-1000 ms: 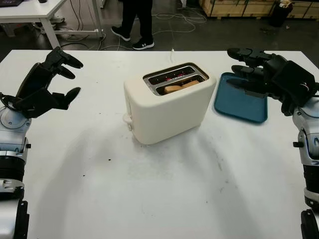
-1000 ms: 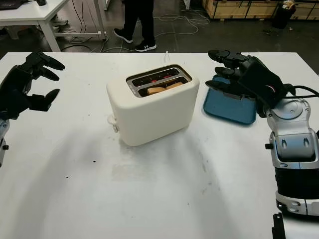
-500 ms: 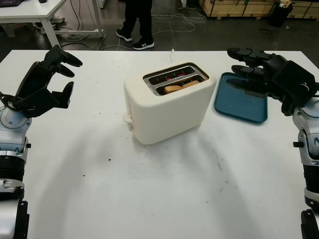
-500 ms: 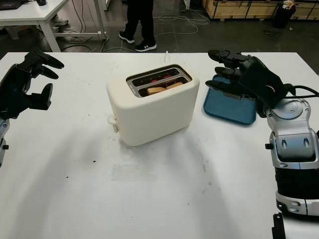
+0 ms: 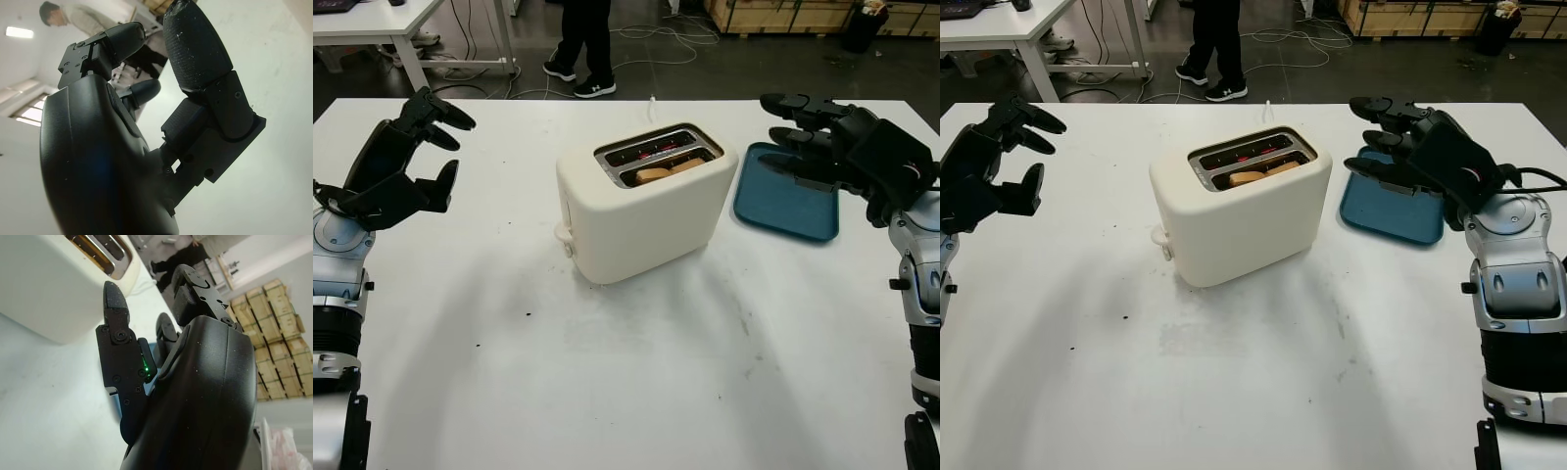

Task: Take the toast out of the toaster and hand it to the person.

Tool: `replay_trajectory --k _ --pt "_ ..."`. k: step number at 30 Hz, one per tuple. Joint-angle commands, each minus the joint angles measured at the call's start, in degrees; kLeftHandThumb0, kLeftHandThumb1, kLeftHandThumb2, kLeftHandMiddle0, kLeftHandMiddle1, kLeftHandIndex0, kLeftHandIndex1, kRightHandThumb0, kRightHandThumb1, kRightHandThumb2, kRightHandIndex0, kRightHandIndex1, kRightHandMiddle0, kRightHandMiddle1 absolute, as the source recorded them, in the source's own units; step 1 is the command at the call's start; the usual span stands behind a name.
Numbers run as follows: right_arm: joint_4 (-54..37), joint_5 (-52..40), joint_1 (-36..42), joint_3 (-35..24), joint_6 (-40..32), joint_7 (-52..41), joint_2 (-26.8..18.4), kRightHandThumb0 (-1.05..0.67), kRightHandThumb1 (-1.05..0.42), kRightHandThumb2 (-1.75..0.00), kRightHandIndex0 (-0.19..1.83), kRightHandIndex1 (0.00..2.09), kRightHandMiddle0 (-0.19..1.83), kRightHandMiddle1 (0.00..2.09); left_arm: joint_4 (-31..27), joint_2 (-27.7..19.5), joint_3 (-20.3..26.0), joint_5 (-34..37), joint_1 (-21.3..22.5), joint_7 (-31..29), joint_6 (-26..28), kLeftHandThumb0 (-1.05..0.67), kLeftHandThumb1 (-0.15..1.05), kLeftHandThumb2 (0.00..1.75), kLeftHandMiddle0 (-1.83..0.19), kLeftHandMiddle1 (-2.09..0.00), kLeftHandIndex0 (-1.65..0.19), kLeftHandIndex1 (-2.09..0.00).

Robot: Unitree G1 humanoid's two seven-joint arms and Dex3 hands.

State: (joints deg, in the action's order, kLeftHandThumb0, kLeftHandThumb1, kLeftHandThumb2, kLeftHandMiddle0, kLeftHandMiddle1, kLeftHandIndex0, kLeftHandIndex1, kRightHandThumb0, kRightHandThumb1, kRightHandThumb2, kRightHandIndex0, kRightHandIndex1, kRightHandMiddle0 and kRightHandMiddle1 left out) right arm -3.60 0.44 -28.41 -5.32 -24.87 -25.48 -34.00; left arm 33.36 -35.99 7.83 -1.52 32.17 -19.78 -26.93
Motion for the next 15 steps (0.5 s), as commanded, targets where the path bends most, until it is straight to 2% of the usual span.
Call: replay_trajectory --k 1,2,3,5,8,11,15 --pt "-0.6 0.0 0.3 -0.2 0.0 0.4 -0.2 -0.31 -0.92 -0.15 0.35 0.01 0.34 0.01 0.9 0.5 0.6 2.3 0.4 -1.8 -0.4 -1.05 0.77 0.45 0.00 -1.58 0.00 -1.44" --pt "-0.9 0.1 0.3 -0.2 -0.4 0.5 -0.2 -0.32 -0.92 -0.15 0.35 0.01 0.34 0.01 1.0 0.5 0.8 3.0 0.4 -2.3 0.1 -1.05 0.84 0.26 0.00 -1.60 0.00 -1.46" --pt "-0.9 -0.1 0.3 -0.3 -0.6 0.4 -0.1 -0.31 -0.92 -0.15 0.35 0.01 0.34 0.01 1.0 0.7 1.2 4.1 0.5 -3.1 0.9 -1.05 0.87 0.16 -0.02 -1.61 -0.03 -1.48" --pt "-0.7 -0.5 0.4 -0.6 -0.3 0.3 0.0 -0.29 -0.92 -0.16 0.35 0.01 0.34 0.00 0.9 1.0 1.7 5.6 0.5 -4.1 2.1 -1.05 0.88 0.04 -0.22 -1.48 -0.28 -1.31" --pt "-0.8 -0.2 0.5 -0.5 -0.1 0.4 -0.1 -0.31 -0.92 -0.15 0.35 0.01 0.34 0.00 0.3 1.0 1.9 6.2 0.2 -4.9 3.2 -1.05 0.87 0.00 -0.49 -1.25 -0.60 -1.01" --pt "-0.9 0.0 0.6 -0.4 -0.4 0.4 -0.2 -0.30 -0.92 -0.15 0.36 0.01 0.34 0.00 0.4 0.5 1.6 5.2 0.2 -4.3 1.9 -1.05 0.89 0.01 -0.59 -1.18 -0.69 -0.93" --pt "-0.6 -0.3 0.6 -0.6 0.0 0.2 -0.2 -0.31 -0.92 -0.15 0.36 0.01 0.34 0.00 0.1 0.9 2.2 7.0 0.1 -5.8 3.0 -1.05 0.87 0.00 -0.70 -1.06 -0.82 -0.78"
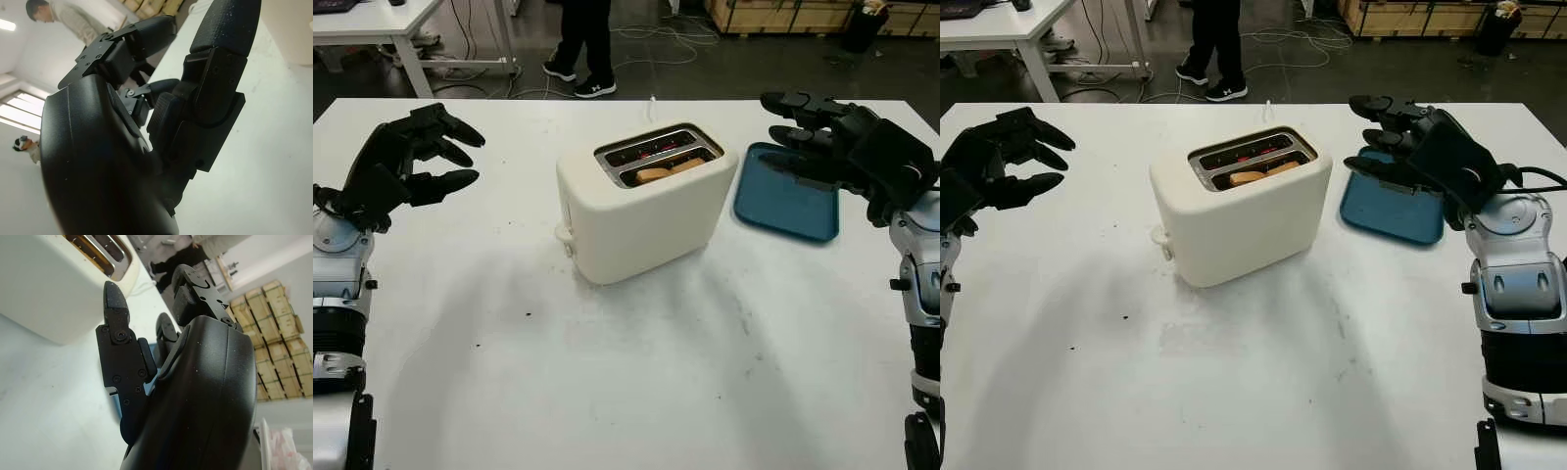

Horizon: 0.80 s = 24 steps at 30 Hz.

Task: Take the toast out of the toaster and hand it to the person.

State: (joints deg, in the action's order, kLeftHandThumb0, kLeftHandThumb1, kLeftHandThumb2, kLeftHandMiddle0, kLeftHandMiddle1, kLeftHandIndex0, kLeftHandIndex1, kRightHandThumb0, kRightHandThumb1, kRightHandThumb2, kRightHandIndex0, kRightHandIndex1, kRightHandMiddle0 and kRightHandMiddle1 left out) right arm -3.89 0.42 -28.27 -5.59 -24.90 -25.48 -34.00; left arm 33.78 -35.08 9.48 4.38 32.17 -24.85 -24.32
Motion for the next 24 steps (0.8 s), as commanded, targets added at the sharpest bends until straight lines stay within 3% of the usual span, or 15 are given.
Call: replay_trajectory --k 1,9,15,24 --pt "-0.5 -0.1 0.4 -0.2 -0.2 0.3 -0.3 -0.32 -0.92 -0.15 0.36 0.01 0.34 0.00 -0.3 0.1 0.7 1.3 0.1 -1.0 0.4 -1.05 0.86 0.00 -0.71 -1.03 -0.85 -0.75" --pt "-0.3 -0.4 0.4 -0.6 0.0 0.3 0.0 -0.30 -0.92 -0.14 0.37 0.01 0.35 0.01 -0.4 -0.4 0.5 -1.0 -0.1 0.3 -0.8 -1.05 0.89 0.01 -0.74 -1.02 -0.86 -0.72" --pt "-0.3 -0.4 0.6 -0.7 0.3 0.1 0.0 -0.30 -0.92 -0.15 0.36 0.01 0.34 0.00 -0.8 -0.8 0.0 -2.8 -0.3 1.4 -0.8 -1.05 0.91 0.01 -0.90 -1.03 -0.85 -0.77" --pt "-0.6 -0.3 0.6 -0.5 -0.1 0.2 0.1 -0.29 -0.92 -0.16 0.36 0.01 0.34 0.00 -1.3 -0.4 0.6 -1.9 -0.4 0.6 0.3 -1.05 0.90 0.00 -0.69 -1.14 -0.75 -0.90"
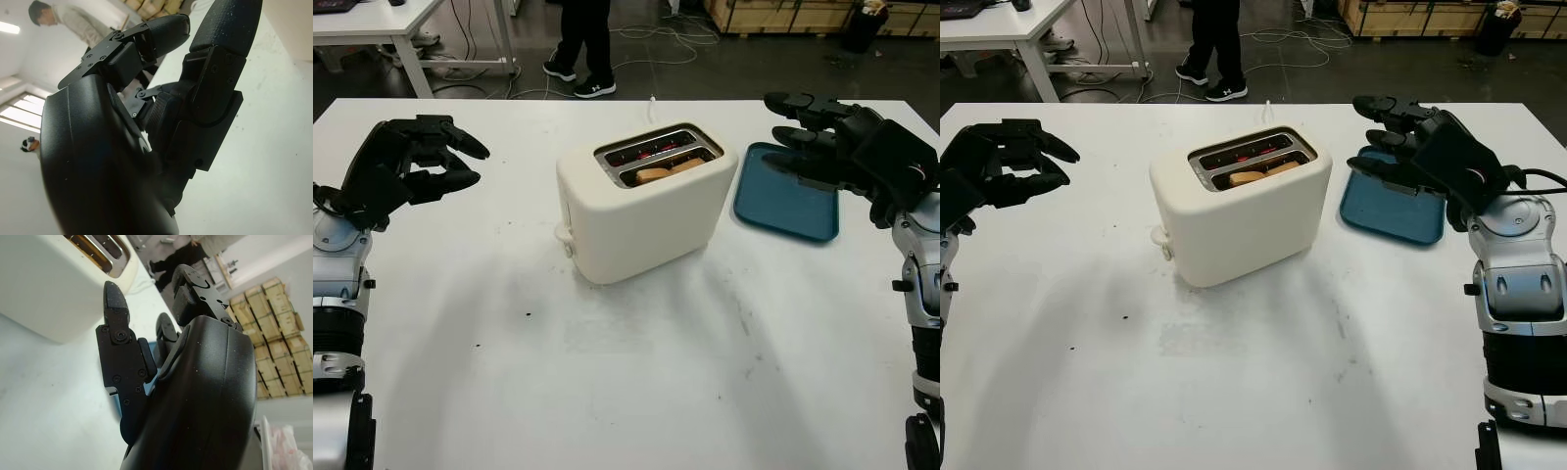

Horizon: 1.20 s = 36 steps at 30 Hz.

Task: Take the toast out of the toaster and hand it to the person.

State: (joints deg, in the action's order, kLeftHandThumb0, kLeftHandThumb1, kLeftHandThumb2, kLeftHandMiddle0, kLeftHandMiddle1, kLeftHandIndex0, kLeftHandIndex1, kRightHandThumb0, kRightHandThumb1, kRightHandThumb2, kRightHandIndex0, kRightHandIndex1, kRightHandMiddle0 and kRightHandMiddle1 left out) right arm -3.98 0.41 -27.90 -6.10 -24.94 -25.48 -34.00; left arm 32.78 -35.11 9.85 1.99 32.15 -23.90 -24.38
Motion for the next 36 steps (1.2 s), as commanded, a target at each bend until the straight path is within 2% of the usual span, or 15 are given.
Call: replay_trajectory --k 1,12,36 --pt "-0.4 -0.4 0.1 0.0 0.0 0.1 0.1 -0.28 -0.92 -0.16 0.36 0.00 0.34 0.00 -0.2 -0.2 0.3 0.9 -0.3 -0.7 0.4 -1.05 0.89 0.00 -0.68 -1.14 -0.75 -0.90" --pt "1.0 -1.5 0.2 -0.4 1.3 -0.5 0.3 -0.31 -0.92 -0.16 0.35 0.00 0.33 0.00 -0.4 0.1 0.6 1.5 -0.4 -1.1 1.0 -1.05 0.86 0.00 -0.62 -1.14 -0.75 -0.88" --pt "0.3 -0.6 0.5 -0.1 0.3 0.5 0.3 -0.32 -0.92 -0.14 0.37 0.01 0.35 0.01 -0.6 -0.1 0.6 0.5 -0.6 0.0 0.7 -1.05 0.85 0.00 -0.59 -1.20 -0.69 -0.99"
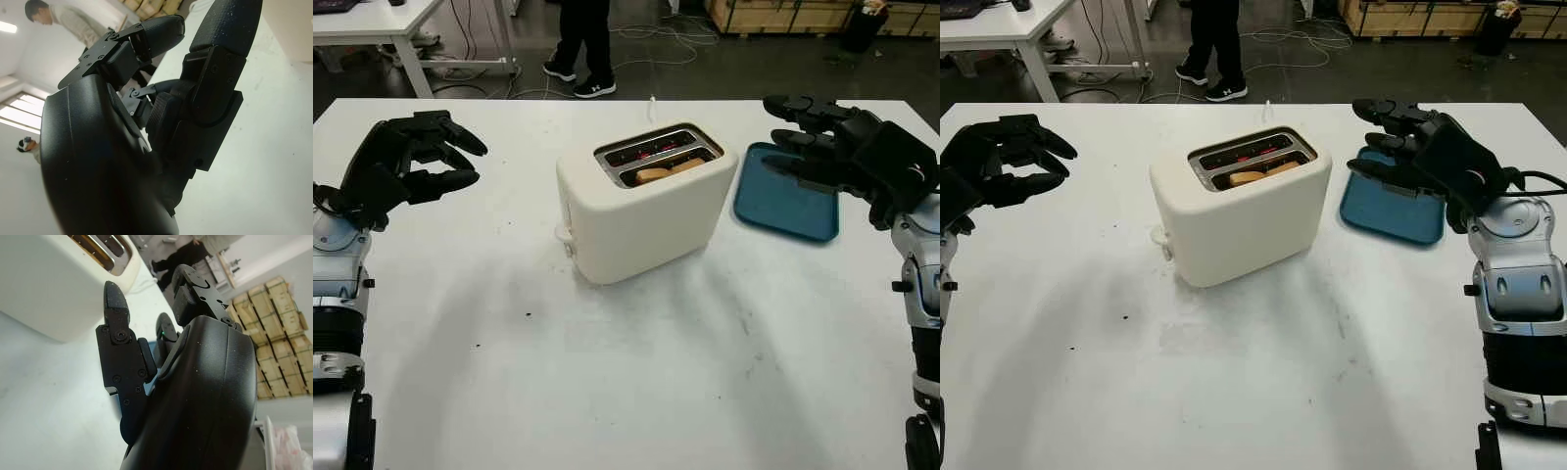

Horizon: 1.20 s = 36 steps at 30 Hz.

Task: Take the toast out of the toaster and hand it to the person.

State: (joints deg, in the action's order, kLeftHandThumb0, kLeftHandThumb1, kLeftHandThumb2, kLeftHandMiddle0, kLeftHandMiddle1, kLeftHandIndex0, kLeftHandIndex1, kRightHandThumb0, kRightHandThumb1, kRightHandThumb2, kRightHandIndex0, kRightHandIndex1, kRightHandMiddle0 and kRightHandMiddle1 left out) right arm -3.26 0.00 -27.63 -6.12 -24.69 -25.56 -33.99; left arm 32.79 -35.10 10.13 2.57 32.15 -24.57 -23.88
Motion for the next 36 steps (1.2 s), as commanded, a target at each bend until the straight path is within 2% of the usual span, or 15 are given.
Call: replay_trajectory --k 1,12,19,36 --pt "-0.3 -0.2 0.2 -0.1 0.0 0.6 0.3 -0.32 -0.92 -0.14 0.37 0.01 0.36 0.01 -0.6 0.0 0.3 0.1 -0.6 0.6 0.2 -1.05 0.85 0.00 -0.59 -1.20 -0.69 -0.99" --pt "-0.3 -0.5 0.4 -0.4 0.1 0.6 0.5 -0.32 -0.92 -0.15 0.37 0.01 0.35 0.00 0.0 0.1 0.2 0.0 -0.4 0.6 -1.0 -1.05 0.86 0.00 -0.56 -1.20 -0.67 -0.98" --pt "0.9 -0.7 0.3 -0.4 2.0 0.1 0.4 -0.34 -0.92 -0.14 0.37 0.01 0.36 0.00 -0.2 -0.1 0.3 0.2 -0.4 0.7 -0.2 -1.05 0.86 0.00 -0.55 -1.22 -0.66 -1.00" --pt "0.1 -0.5 -0.3 0.1 0.6 0.1 -0.1 -0.31 -0.92 -0.15 0.35 0.00 0.34 0.00 -0.8 -0.1 -0.1 -0.5 -0.3 1.6 0.6 -1.05 0.85 0.00 -0.53 -1.26 -0.62 -1.05"
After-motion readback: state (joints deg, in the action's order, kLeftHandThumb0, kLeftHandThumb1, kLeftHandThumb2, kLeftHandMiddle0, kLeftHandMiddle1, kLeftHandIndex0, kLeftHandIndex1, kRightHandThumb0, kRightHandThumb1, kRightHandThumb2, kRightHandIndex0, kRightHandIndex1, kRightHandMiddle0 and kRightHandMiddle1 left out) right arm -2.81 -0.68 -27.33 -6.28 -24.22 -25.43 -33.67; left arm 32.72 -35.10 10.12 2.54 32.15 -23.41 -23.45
